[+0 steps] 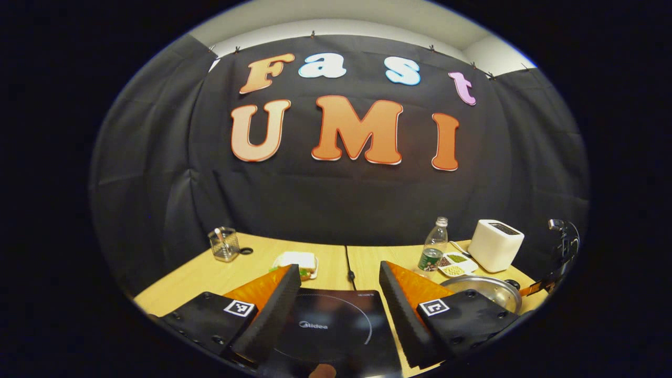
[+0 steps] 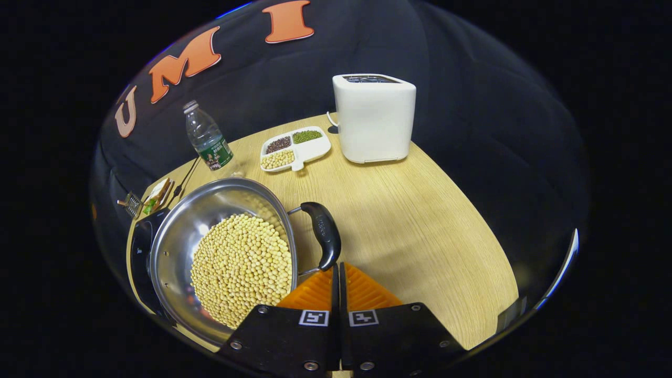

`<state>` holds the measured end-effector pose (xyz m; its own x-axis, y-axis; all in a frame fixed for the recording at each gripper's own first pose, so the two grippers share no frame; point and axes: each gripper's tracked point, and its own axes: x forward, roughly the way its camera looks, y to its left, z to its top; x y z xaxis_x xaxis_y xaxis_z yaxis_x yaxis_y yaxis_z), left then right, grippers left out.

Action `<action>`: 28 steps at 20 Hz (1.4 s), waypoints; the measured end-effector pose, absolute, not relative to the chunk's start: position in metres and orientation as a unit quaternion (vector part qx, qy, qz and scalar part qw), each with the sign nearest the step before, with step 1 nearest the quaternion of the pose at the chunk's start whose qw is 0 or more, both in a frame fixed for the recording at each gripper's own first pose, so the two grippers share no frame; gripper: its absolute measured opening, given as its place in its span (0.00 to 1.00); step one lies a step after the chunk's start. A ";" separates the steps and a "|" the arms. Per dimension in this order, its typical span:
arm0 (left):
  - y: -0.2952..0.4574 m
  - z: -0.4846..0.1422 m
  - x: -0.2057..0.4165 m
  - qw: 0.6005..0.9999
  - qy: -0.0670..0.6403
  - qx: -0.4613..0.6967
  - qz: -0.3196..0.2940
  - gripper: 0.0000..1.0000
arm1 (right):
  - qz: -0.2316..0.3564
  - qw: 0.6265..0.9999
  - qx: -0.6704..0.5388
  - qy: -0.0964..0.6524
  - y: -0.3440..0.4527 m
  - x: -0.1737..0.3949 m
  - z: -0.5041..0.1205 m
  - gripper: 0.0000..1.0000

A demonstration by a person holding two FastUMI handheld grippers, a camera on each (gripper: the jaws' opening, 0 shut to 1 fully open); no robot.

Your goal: First push the handle of the pot to place it horizontally, then grasp the pot with both hands and set it on the induction cooktop.

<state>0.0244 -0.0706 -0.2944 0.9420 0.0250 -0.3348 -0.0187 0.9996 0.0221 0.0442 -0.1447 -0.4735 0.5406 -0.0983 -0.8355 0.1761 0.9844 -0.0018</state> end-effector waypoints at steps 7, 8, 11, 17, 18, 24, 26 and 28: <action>-0.117 -0.355 0.005 0.977 0.213 -0.001 -0.007 0.99 | -0.075 0.911 0.000 0.406 -0.159 0.050 -0.443 0.02; -0.124 -0.363 0.004 0.975 0.221 -0.004 -0.012 0.99 | -0.074 0.917 -0.004 0.392 -0.158 0.051 -0.436 0.07; -0.144 -0.379 0.002 0.973 0.230 0.004 -0.022 0.99 | -0.071 0.937 -0.023 0.341 -0.158 0.060 -0.416 0.23; -0.174 -0.418 -0.004 0.963 0.266 -0.003 -0.035 0.99 | -0.028 0.960 -0.057 0.272 -0.134 0.085 -0.407 0.55; -0.177 -0.425 -0.003 0.961 0.273 0.000 -0.033 0.98 | -0.023 0.958 -0.052 0.280 -0.132 0.087 -0.415 0.58; -0.187 -0.456 -0.002 0.948 0.315 0.001 -0.033 0.99 | -0.018 0.947 -0.019 0.321 -0.130 0.098 -0.453 0.74; -0.189 -0.467 -0.004 0.942 0.333 -0.006 -0.028 0.99 | -0.014 0.941 -0.007 0.337 -0.129 0.100 -0.465 0.75; -0.188 -0.467 0.000 0.942 0.334 0.000 -0.029 0.97 | -0.011 0.931 0.000 0.364 -0.126 0.097 -0.482 0.75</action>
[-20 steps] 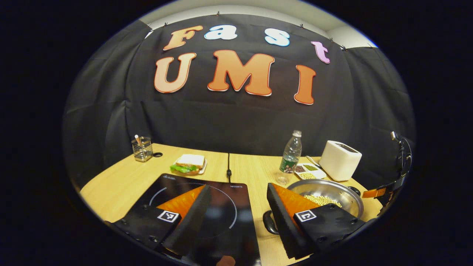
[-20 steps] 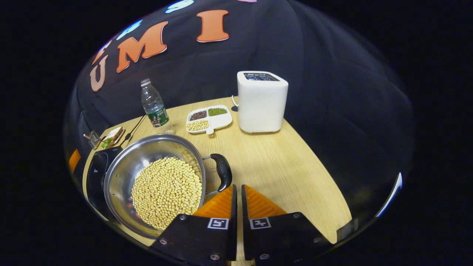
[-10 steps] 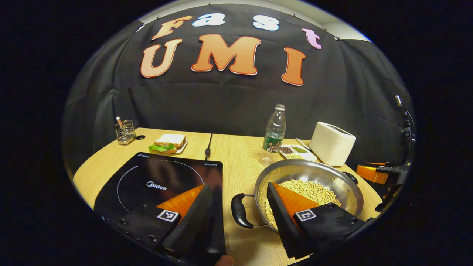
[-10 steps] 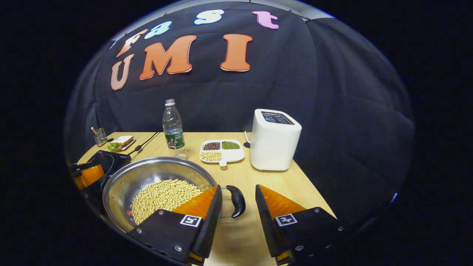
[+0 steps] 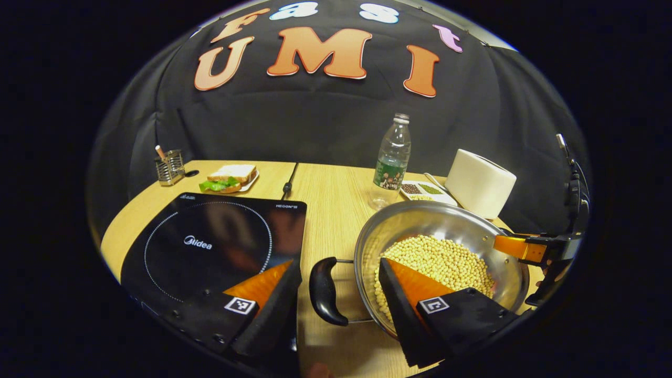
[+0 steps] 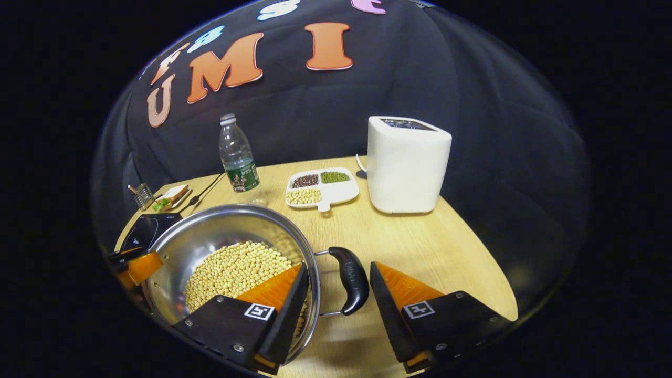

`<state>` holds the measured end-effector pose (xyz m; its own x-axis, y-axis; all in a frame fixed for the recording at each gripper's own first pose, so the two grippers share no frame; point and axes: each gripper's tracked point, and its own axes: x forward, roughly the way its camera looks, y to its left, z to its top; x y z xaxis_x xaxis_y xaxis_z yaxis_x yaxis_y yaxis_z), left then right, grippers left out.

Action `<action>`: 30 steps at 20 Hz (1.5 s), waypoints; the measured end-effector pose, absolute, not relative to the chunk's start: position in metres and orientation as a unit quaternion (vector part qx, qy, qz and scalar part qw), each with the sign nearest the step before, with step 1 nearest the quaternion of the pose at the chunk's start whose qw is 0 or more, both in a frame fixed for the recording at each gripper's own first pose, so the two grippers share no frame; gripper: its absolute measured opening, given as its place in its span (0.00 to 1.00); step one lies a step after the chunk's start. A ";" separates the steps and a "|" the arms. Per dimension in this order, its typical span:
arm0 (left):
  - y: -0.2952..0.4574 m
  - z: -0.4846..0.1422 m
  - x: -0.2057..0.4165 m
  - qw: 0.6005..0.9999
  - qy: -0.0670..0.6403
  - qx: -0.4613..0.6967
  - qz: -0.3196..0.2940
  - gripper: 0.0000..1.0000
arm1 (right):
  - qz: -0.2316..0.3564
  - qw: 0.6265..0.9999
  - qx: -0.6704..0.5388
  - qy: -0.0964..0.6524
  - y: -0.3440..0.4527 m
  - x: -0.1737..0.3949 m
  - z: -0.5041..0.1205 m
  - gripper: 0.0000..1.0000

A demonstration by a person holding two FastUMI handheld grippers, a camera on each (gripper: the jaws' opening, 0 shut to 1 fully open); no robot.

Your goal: First push the handle of the pot to place it horizontally, then grasp the pot with both hands and set it on the induction cooktop.

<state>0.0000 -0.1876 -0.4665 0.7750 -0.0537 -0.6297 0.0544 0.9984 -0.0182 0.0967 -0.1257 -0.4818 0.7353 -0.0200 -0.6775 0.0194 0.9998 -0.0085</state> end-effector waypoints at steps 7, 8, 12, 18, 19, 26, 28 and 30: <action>-0.204 -0.481 0.002 0.928 0.370 0.005 -0.051 0.98 | -0.003 0.915 0.059 0.398 -0.125 0.089 -0.495 0.56; -0.203 -0.481 0.005 0.928 0.368 0.017 -0.053 0.98 | -0.005 0.915 0.058 0.398 -0.128 0.089 -0.495 0.54; -0.197 -0.491 0.016 0.926 0.375 0.034 -0.040 0.92 | -0.011 0.916 0.058 0.396 -0.132 0.088 -0.495 0.54; -0.199 -0.487 0.017 0.919 0.392 0.022 -0.035 0.65 | -0.037 0.915 0.071 0.396 -0.132 0.084 -0.491 0.52; -0.198 -0.489 0.015 0.916 0.400 0.014 -0.036 0.65 | -0.043 0.914 0.075 0.397 -0.132 0.082 -0.487 0.51; -0.181 -0.429 0.023 0.928 0.368 0.005 -0.052 0.60 | -0.052 0.926 0.084 0.364 -0.109 0.076 -0.432 0.50; -0.169 -0.412 0.027 0.931 0.362 0.005 -0.053 0.60 | -0.049 0.930 0.081 0.354 -0.094 0.076 -0.417 0.46; -0.154 -0.395 0.030 0.933 0.355 0.004 -0.051 0.59 | -0.044 0.935 0.076 0.345 -0.076 0.077 -0.400 0.50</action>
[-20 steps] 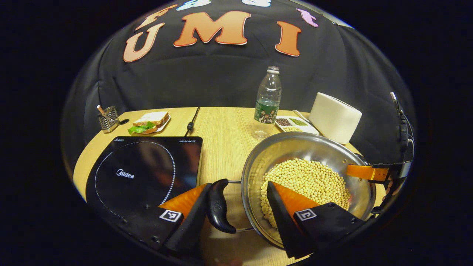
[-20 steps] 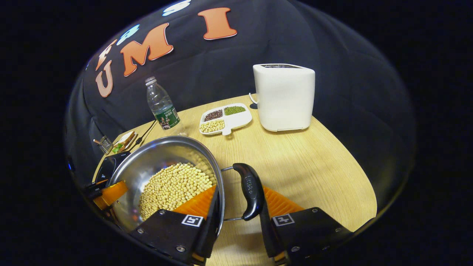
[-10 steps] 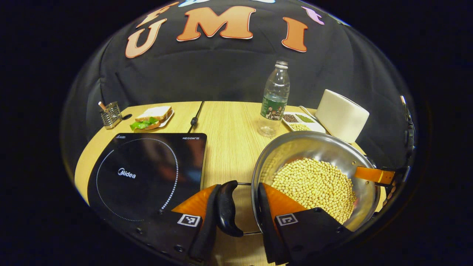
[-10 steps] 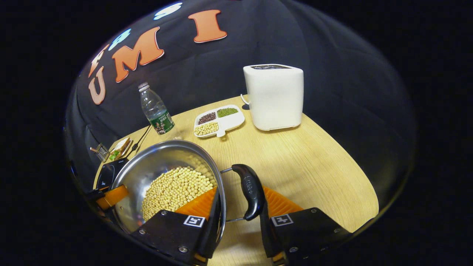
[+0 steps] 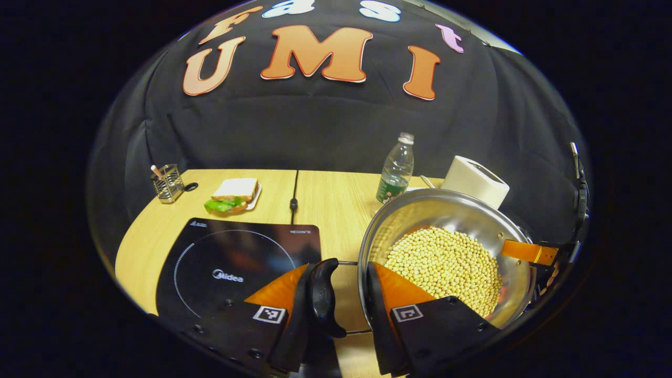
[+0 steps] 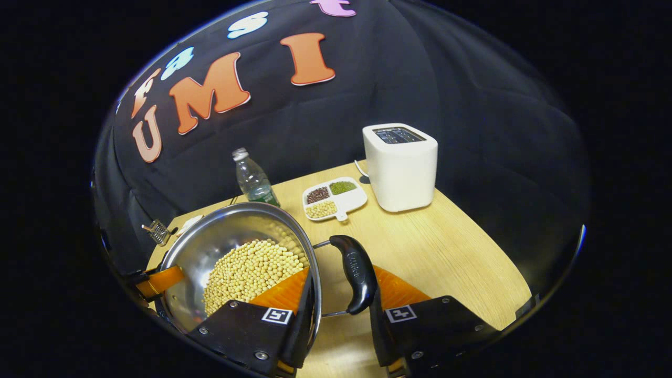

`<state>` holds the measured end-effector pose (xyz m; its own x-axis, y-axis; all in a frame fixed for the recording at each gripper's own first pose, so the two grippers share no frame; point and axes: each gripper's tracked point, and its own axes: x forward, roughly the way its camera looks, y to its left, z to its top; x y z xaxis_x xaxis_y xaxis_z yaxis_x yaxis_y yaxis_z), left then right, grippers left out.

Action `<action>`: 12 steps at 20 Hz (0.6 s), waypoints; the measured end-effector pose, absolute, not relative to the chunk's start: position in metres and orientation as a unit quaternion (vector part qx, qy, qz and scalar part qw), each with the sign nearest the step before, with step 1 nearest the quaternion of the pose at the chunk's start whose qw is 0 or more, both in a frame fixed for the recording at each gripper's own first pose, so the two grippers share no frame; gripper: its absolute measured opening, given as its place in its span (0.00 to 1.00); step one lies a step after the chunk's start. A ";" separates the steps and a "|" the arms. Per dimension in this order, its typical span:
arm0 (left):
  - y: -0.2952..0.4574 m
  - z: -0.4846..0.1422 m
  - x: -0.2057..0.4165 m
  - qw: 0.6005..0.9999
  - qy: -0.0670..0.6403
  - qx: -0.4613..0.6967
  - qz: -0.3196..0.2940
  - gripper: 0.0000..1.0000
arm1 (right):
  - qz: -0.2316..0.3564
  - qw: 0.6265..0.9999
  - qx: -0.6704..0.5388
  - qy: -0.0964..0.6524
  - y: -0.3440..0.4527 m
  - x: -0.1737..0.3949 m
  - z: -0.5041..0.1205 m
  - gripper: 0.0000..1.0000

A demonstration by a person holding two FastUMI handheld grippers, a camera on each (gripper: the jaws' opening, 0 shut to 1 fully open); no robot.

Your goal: First push the handle of the pot to place it horizontally, then grasp the pot with both hands and set it on the induction cooktop.

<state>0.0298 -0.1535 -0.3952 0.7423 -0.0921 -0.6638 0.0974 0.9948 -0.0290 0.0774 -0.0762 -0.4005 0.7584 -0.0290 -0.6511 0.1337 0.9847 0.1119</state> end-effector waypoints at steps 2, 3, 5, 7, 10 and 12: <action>-0.134 -0.376 0.033 0.937 0.345 0.014 -0.049 0.59 | -0.038 0.938 0.075 0.337 -0.058 0.078 -0.385 0.50; -0.124 -0.369 0.035 0.939 0.341 0.016 -0.046 0.60 | -0.035 0.939 0.078 0.334 -0.043 0.082 -0.381 0.50; -0.098 -0.358 0.029 0.941 0.335 0.016 -0.038 0.59 | -0.026 0.940 0.084 0.329 -0.019 0.083 -0.372 0.50; -0.074 -0.344 0.029 0.944 0.330 0.013 -0.026 0.59 | -0.014 0.942 0.084 0.324 0.006 0.085 -0.364 0.50; -0.036 -0.326 0.025 0.946 0.325 0.011 -0.006 0.55 | 0.005 0.944 0.086 0.320 0.046 0.090 -0.354 0.50; -0.012 -0.316 0.022 0.946 0.323 0.004 0.008 0.58 | 0.020 0.944 0.083 0.319 0.072 0.091 -0.350 0.50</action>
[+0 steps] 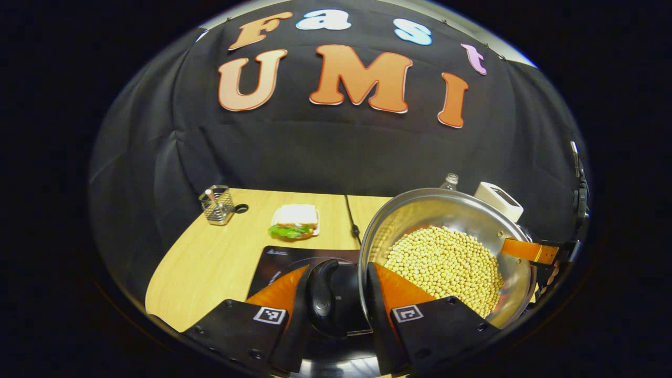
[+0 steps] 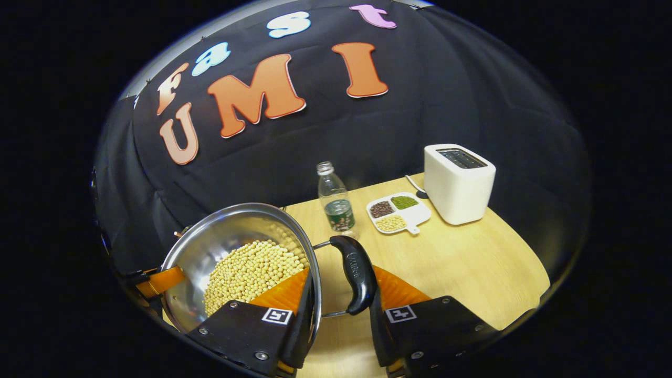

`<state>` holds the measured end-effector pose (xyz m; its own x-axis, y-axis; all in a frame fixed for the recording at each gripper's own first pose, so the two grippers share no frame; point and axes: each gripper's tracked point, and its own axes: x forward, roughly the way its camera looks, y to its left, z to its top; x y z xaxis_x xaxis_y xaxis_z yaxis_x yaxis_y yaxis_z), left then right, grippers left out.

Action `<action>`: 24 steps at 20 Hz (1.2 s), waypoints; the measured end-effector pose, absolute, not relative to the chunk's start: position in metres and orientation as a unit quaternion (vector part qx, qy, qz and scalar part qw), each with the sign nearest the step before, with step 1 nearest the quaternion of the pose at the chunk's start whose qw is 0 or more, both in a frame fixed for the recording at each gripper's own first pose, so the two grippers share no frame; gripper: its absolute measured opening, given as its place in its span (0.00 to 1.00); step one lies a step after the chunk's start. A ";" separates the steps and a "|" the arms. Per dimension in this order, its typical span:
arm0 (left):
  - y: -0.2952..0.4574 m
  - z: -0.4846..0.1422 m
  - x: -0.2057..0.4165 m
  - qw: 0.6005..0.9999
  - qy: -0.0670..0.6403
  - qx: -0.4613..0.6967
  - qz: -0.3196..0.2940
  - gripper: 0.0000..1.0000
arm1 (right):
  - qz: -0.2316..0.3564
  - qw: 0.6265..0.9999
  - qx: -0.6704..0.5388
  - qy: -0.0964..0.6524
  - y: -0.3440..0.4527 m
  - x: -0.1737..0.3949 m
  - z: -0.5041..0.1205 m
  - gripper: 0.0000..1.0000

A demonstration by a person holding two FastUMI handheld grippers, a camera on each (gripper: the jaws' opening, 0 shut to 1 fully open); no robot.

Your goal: First push the handle of the pot to place it horizontally, then grasp the pot with both hands and set it on the induction cooktop.

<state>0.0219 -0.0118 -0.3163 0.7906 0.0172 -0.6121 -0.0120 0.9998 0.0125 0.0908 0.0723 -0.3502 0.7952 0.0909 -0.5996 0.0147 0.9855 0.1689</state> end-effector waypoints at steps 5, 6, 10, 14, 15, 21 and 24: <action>0.051 -0.300 0.014 0.947 0.318 -0.002 0.039 0.56 | 0.056 0.944 0.072 0.316 0.136 0.096 -0.344 0.50; 0.062 -0.299 0.011 0.947 0.319 -0.003 0.045 0.60 | 0.061 0.944 0.070 0.317 0.147 0.096 -0.346 0.50; 0.093 -0.306 0.006 0.943 0.327 -0.005 0.061 0.59 | 0.076 0.938 0.070 0.330 0.177 0.096 -0.360 0.50; 0.108 -0.323 0.001 0.937 0.344 -0.012 0.065 0.59 | 0.079 0.935 0.062 0.341 0.193 0.092 -0.374 0.50; 0.113 -0.329 0.000 0.935 0.349 -0.014 0.067 0.56 | 0.079 0.933 0.060 0.346 0.196 0.091 -0.380 0.51; 0.129 -0.362 -0.001 0.921 0.381 -0.022 0.073 0.63 | 0.080 0.924 0.056 0.370 0.207 0.093 -0.413 0.51; 0.134 -0.372 0.000 0.918 0.389 -0.020 0.077 0.60 | 0.083 0.918 0.057 0.383 0.211 0.094 -0.427 0.50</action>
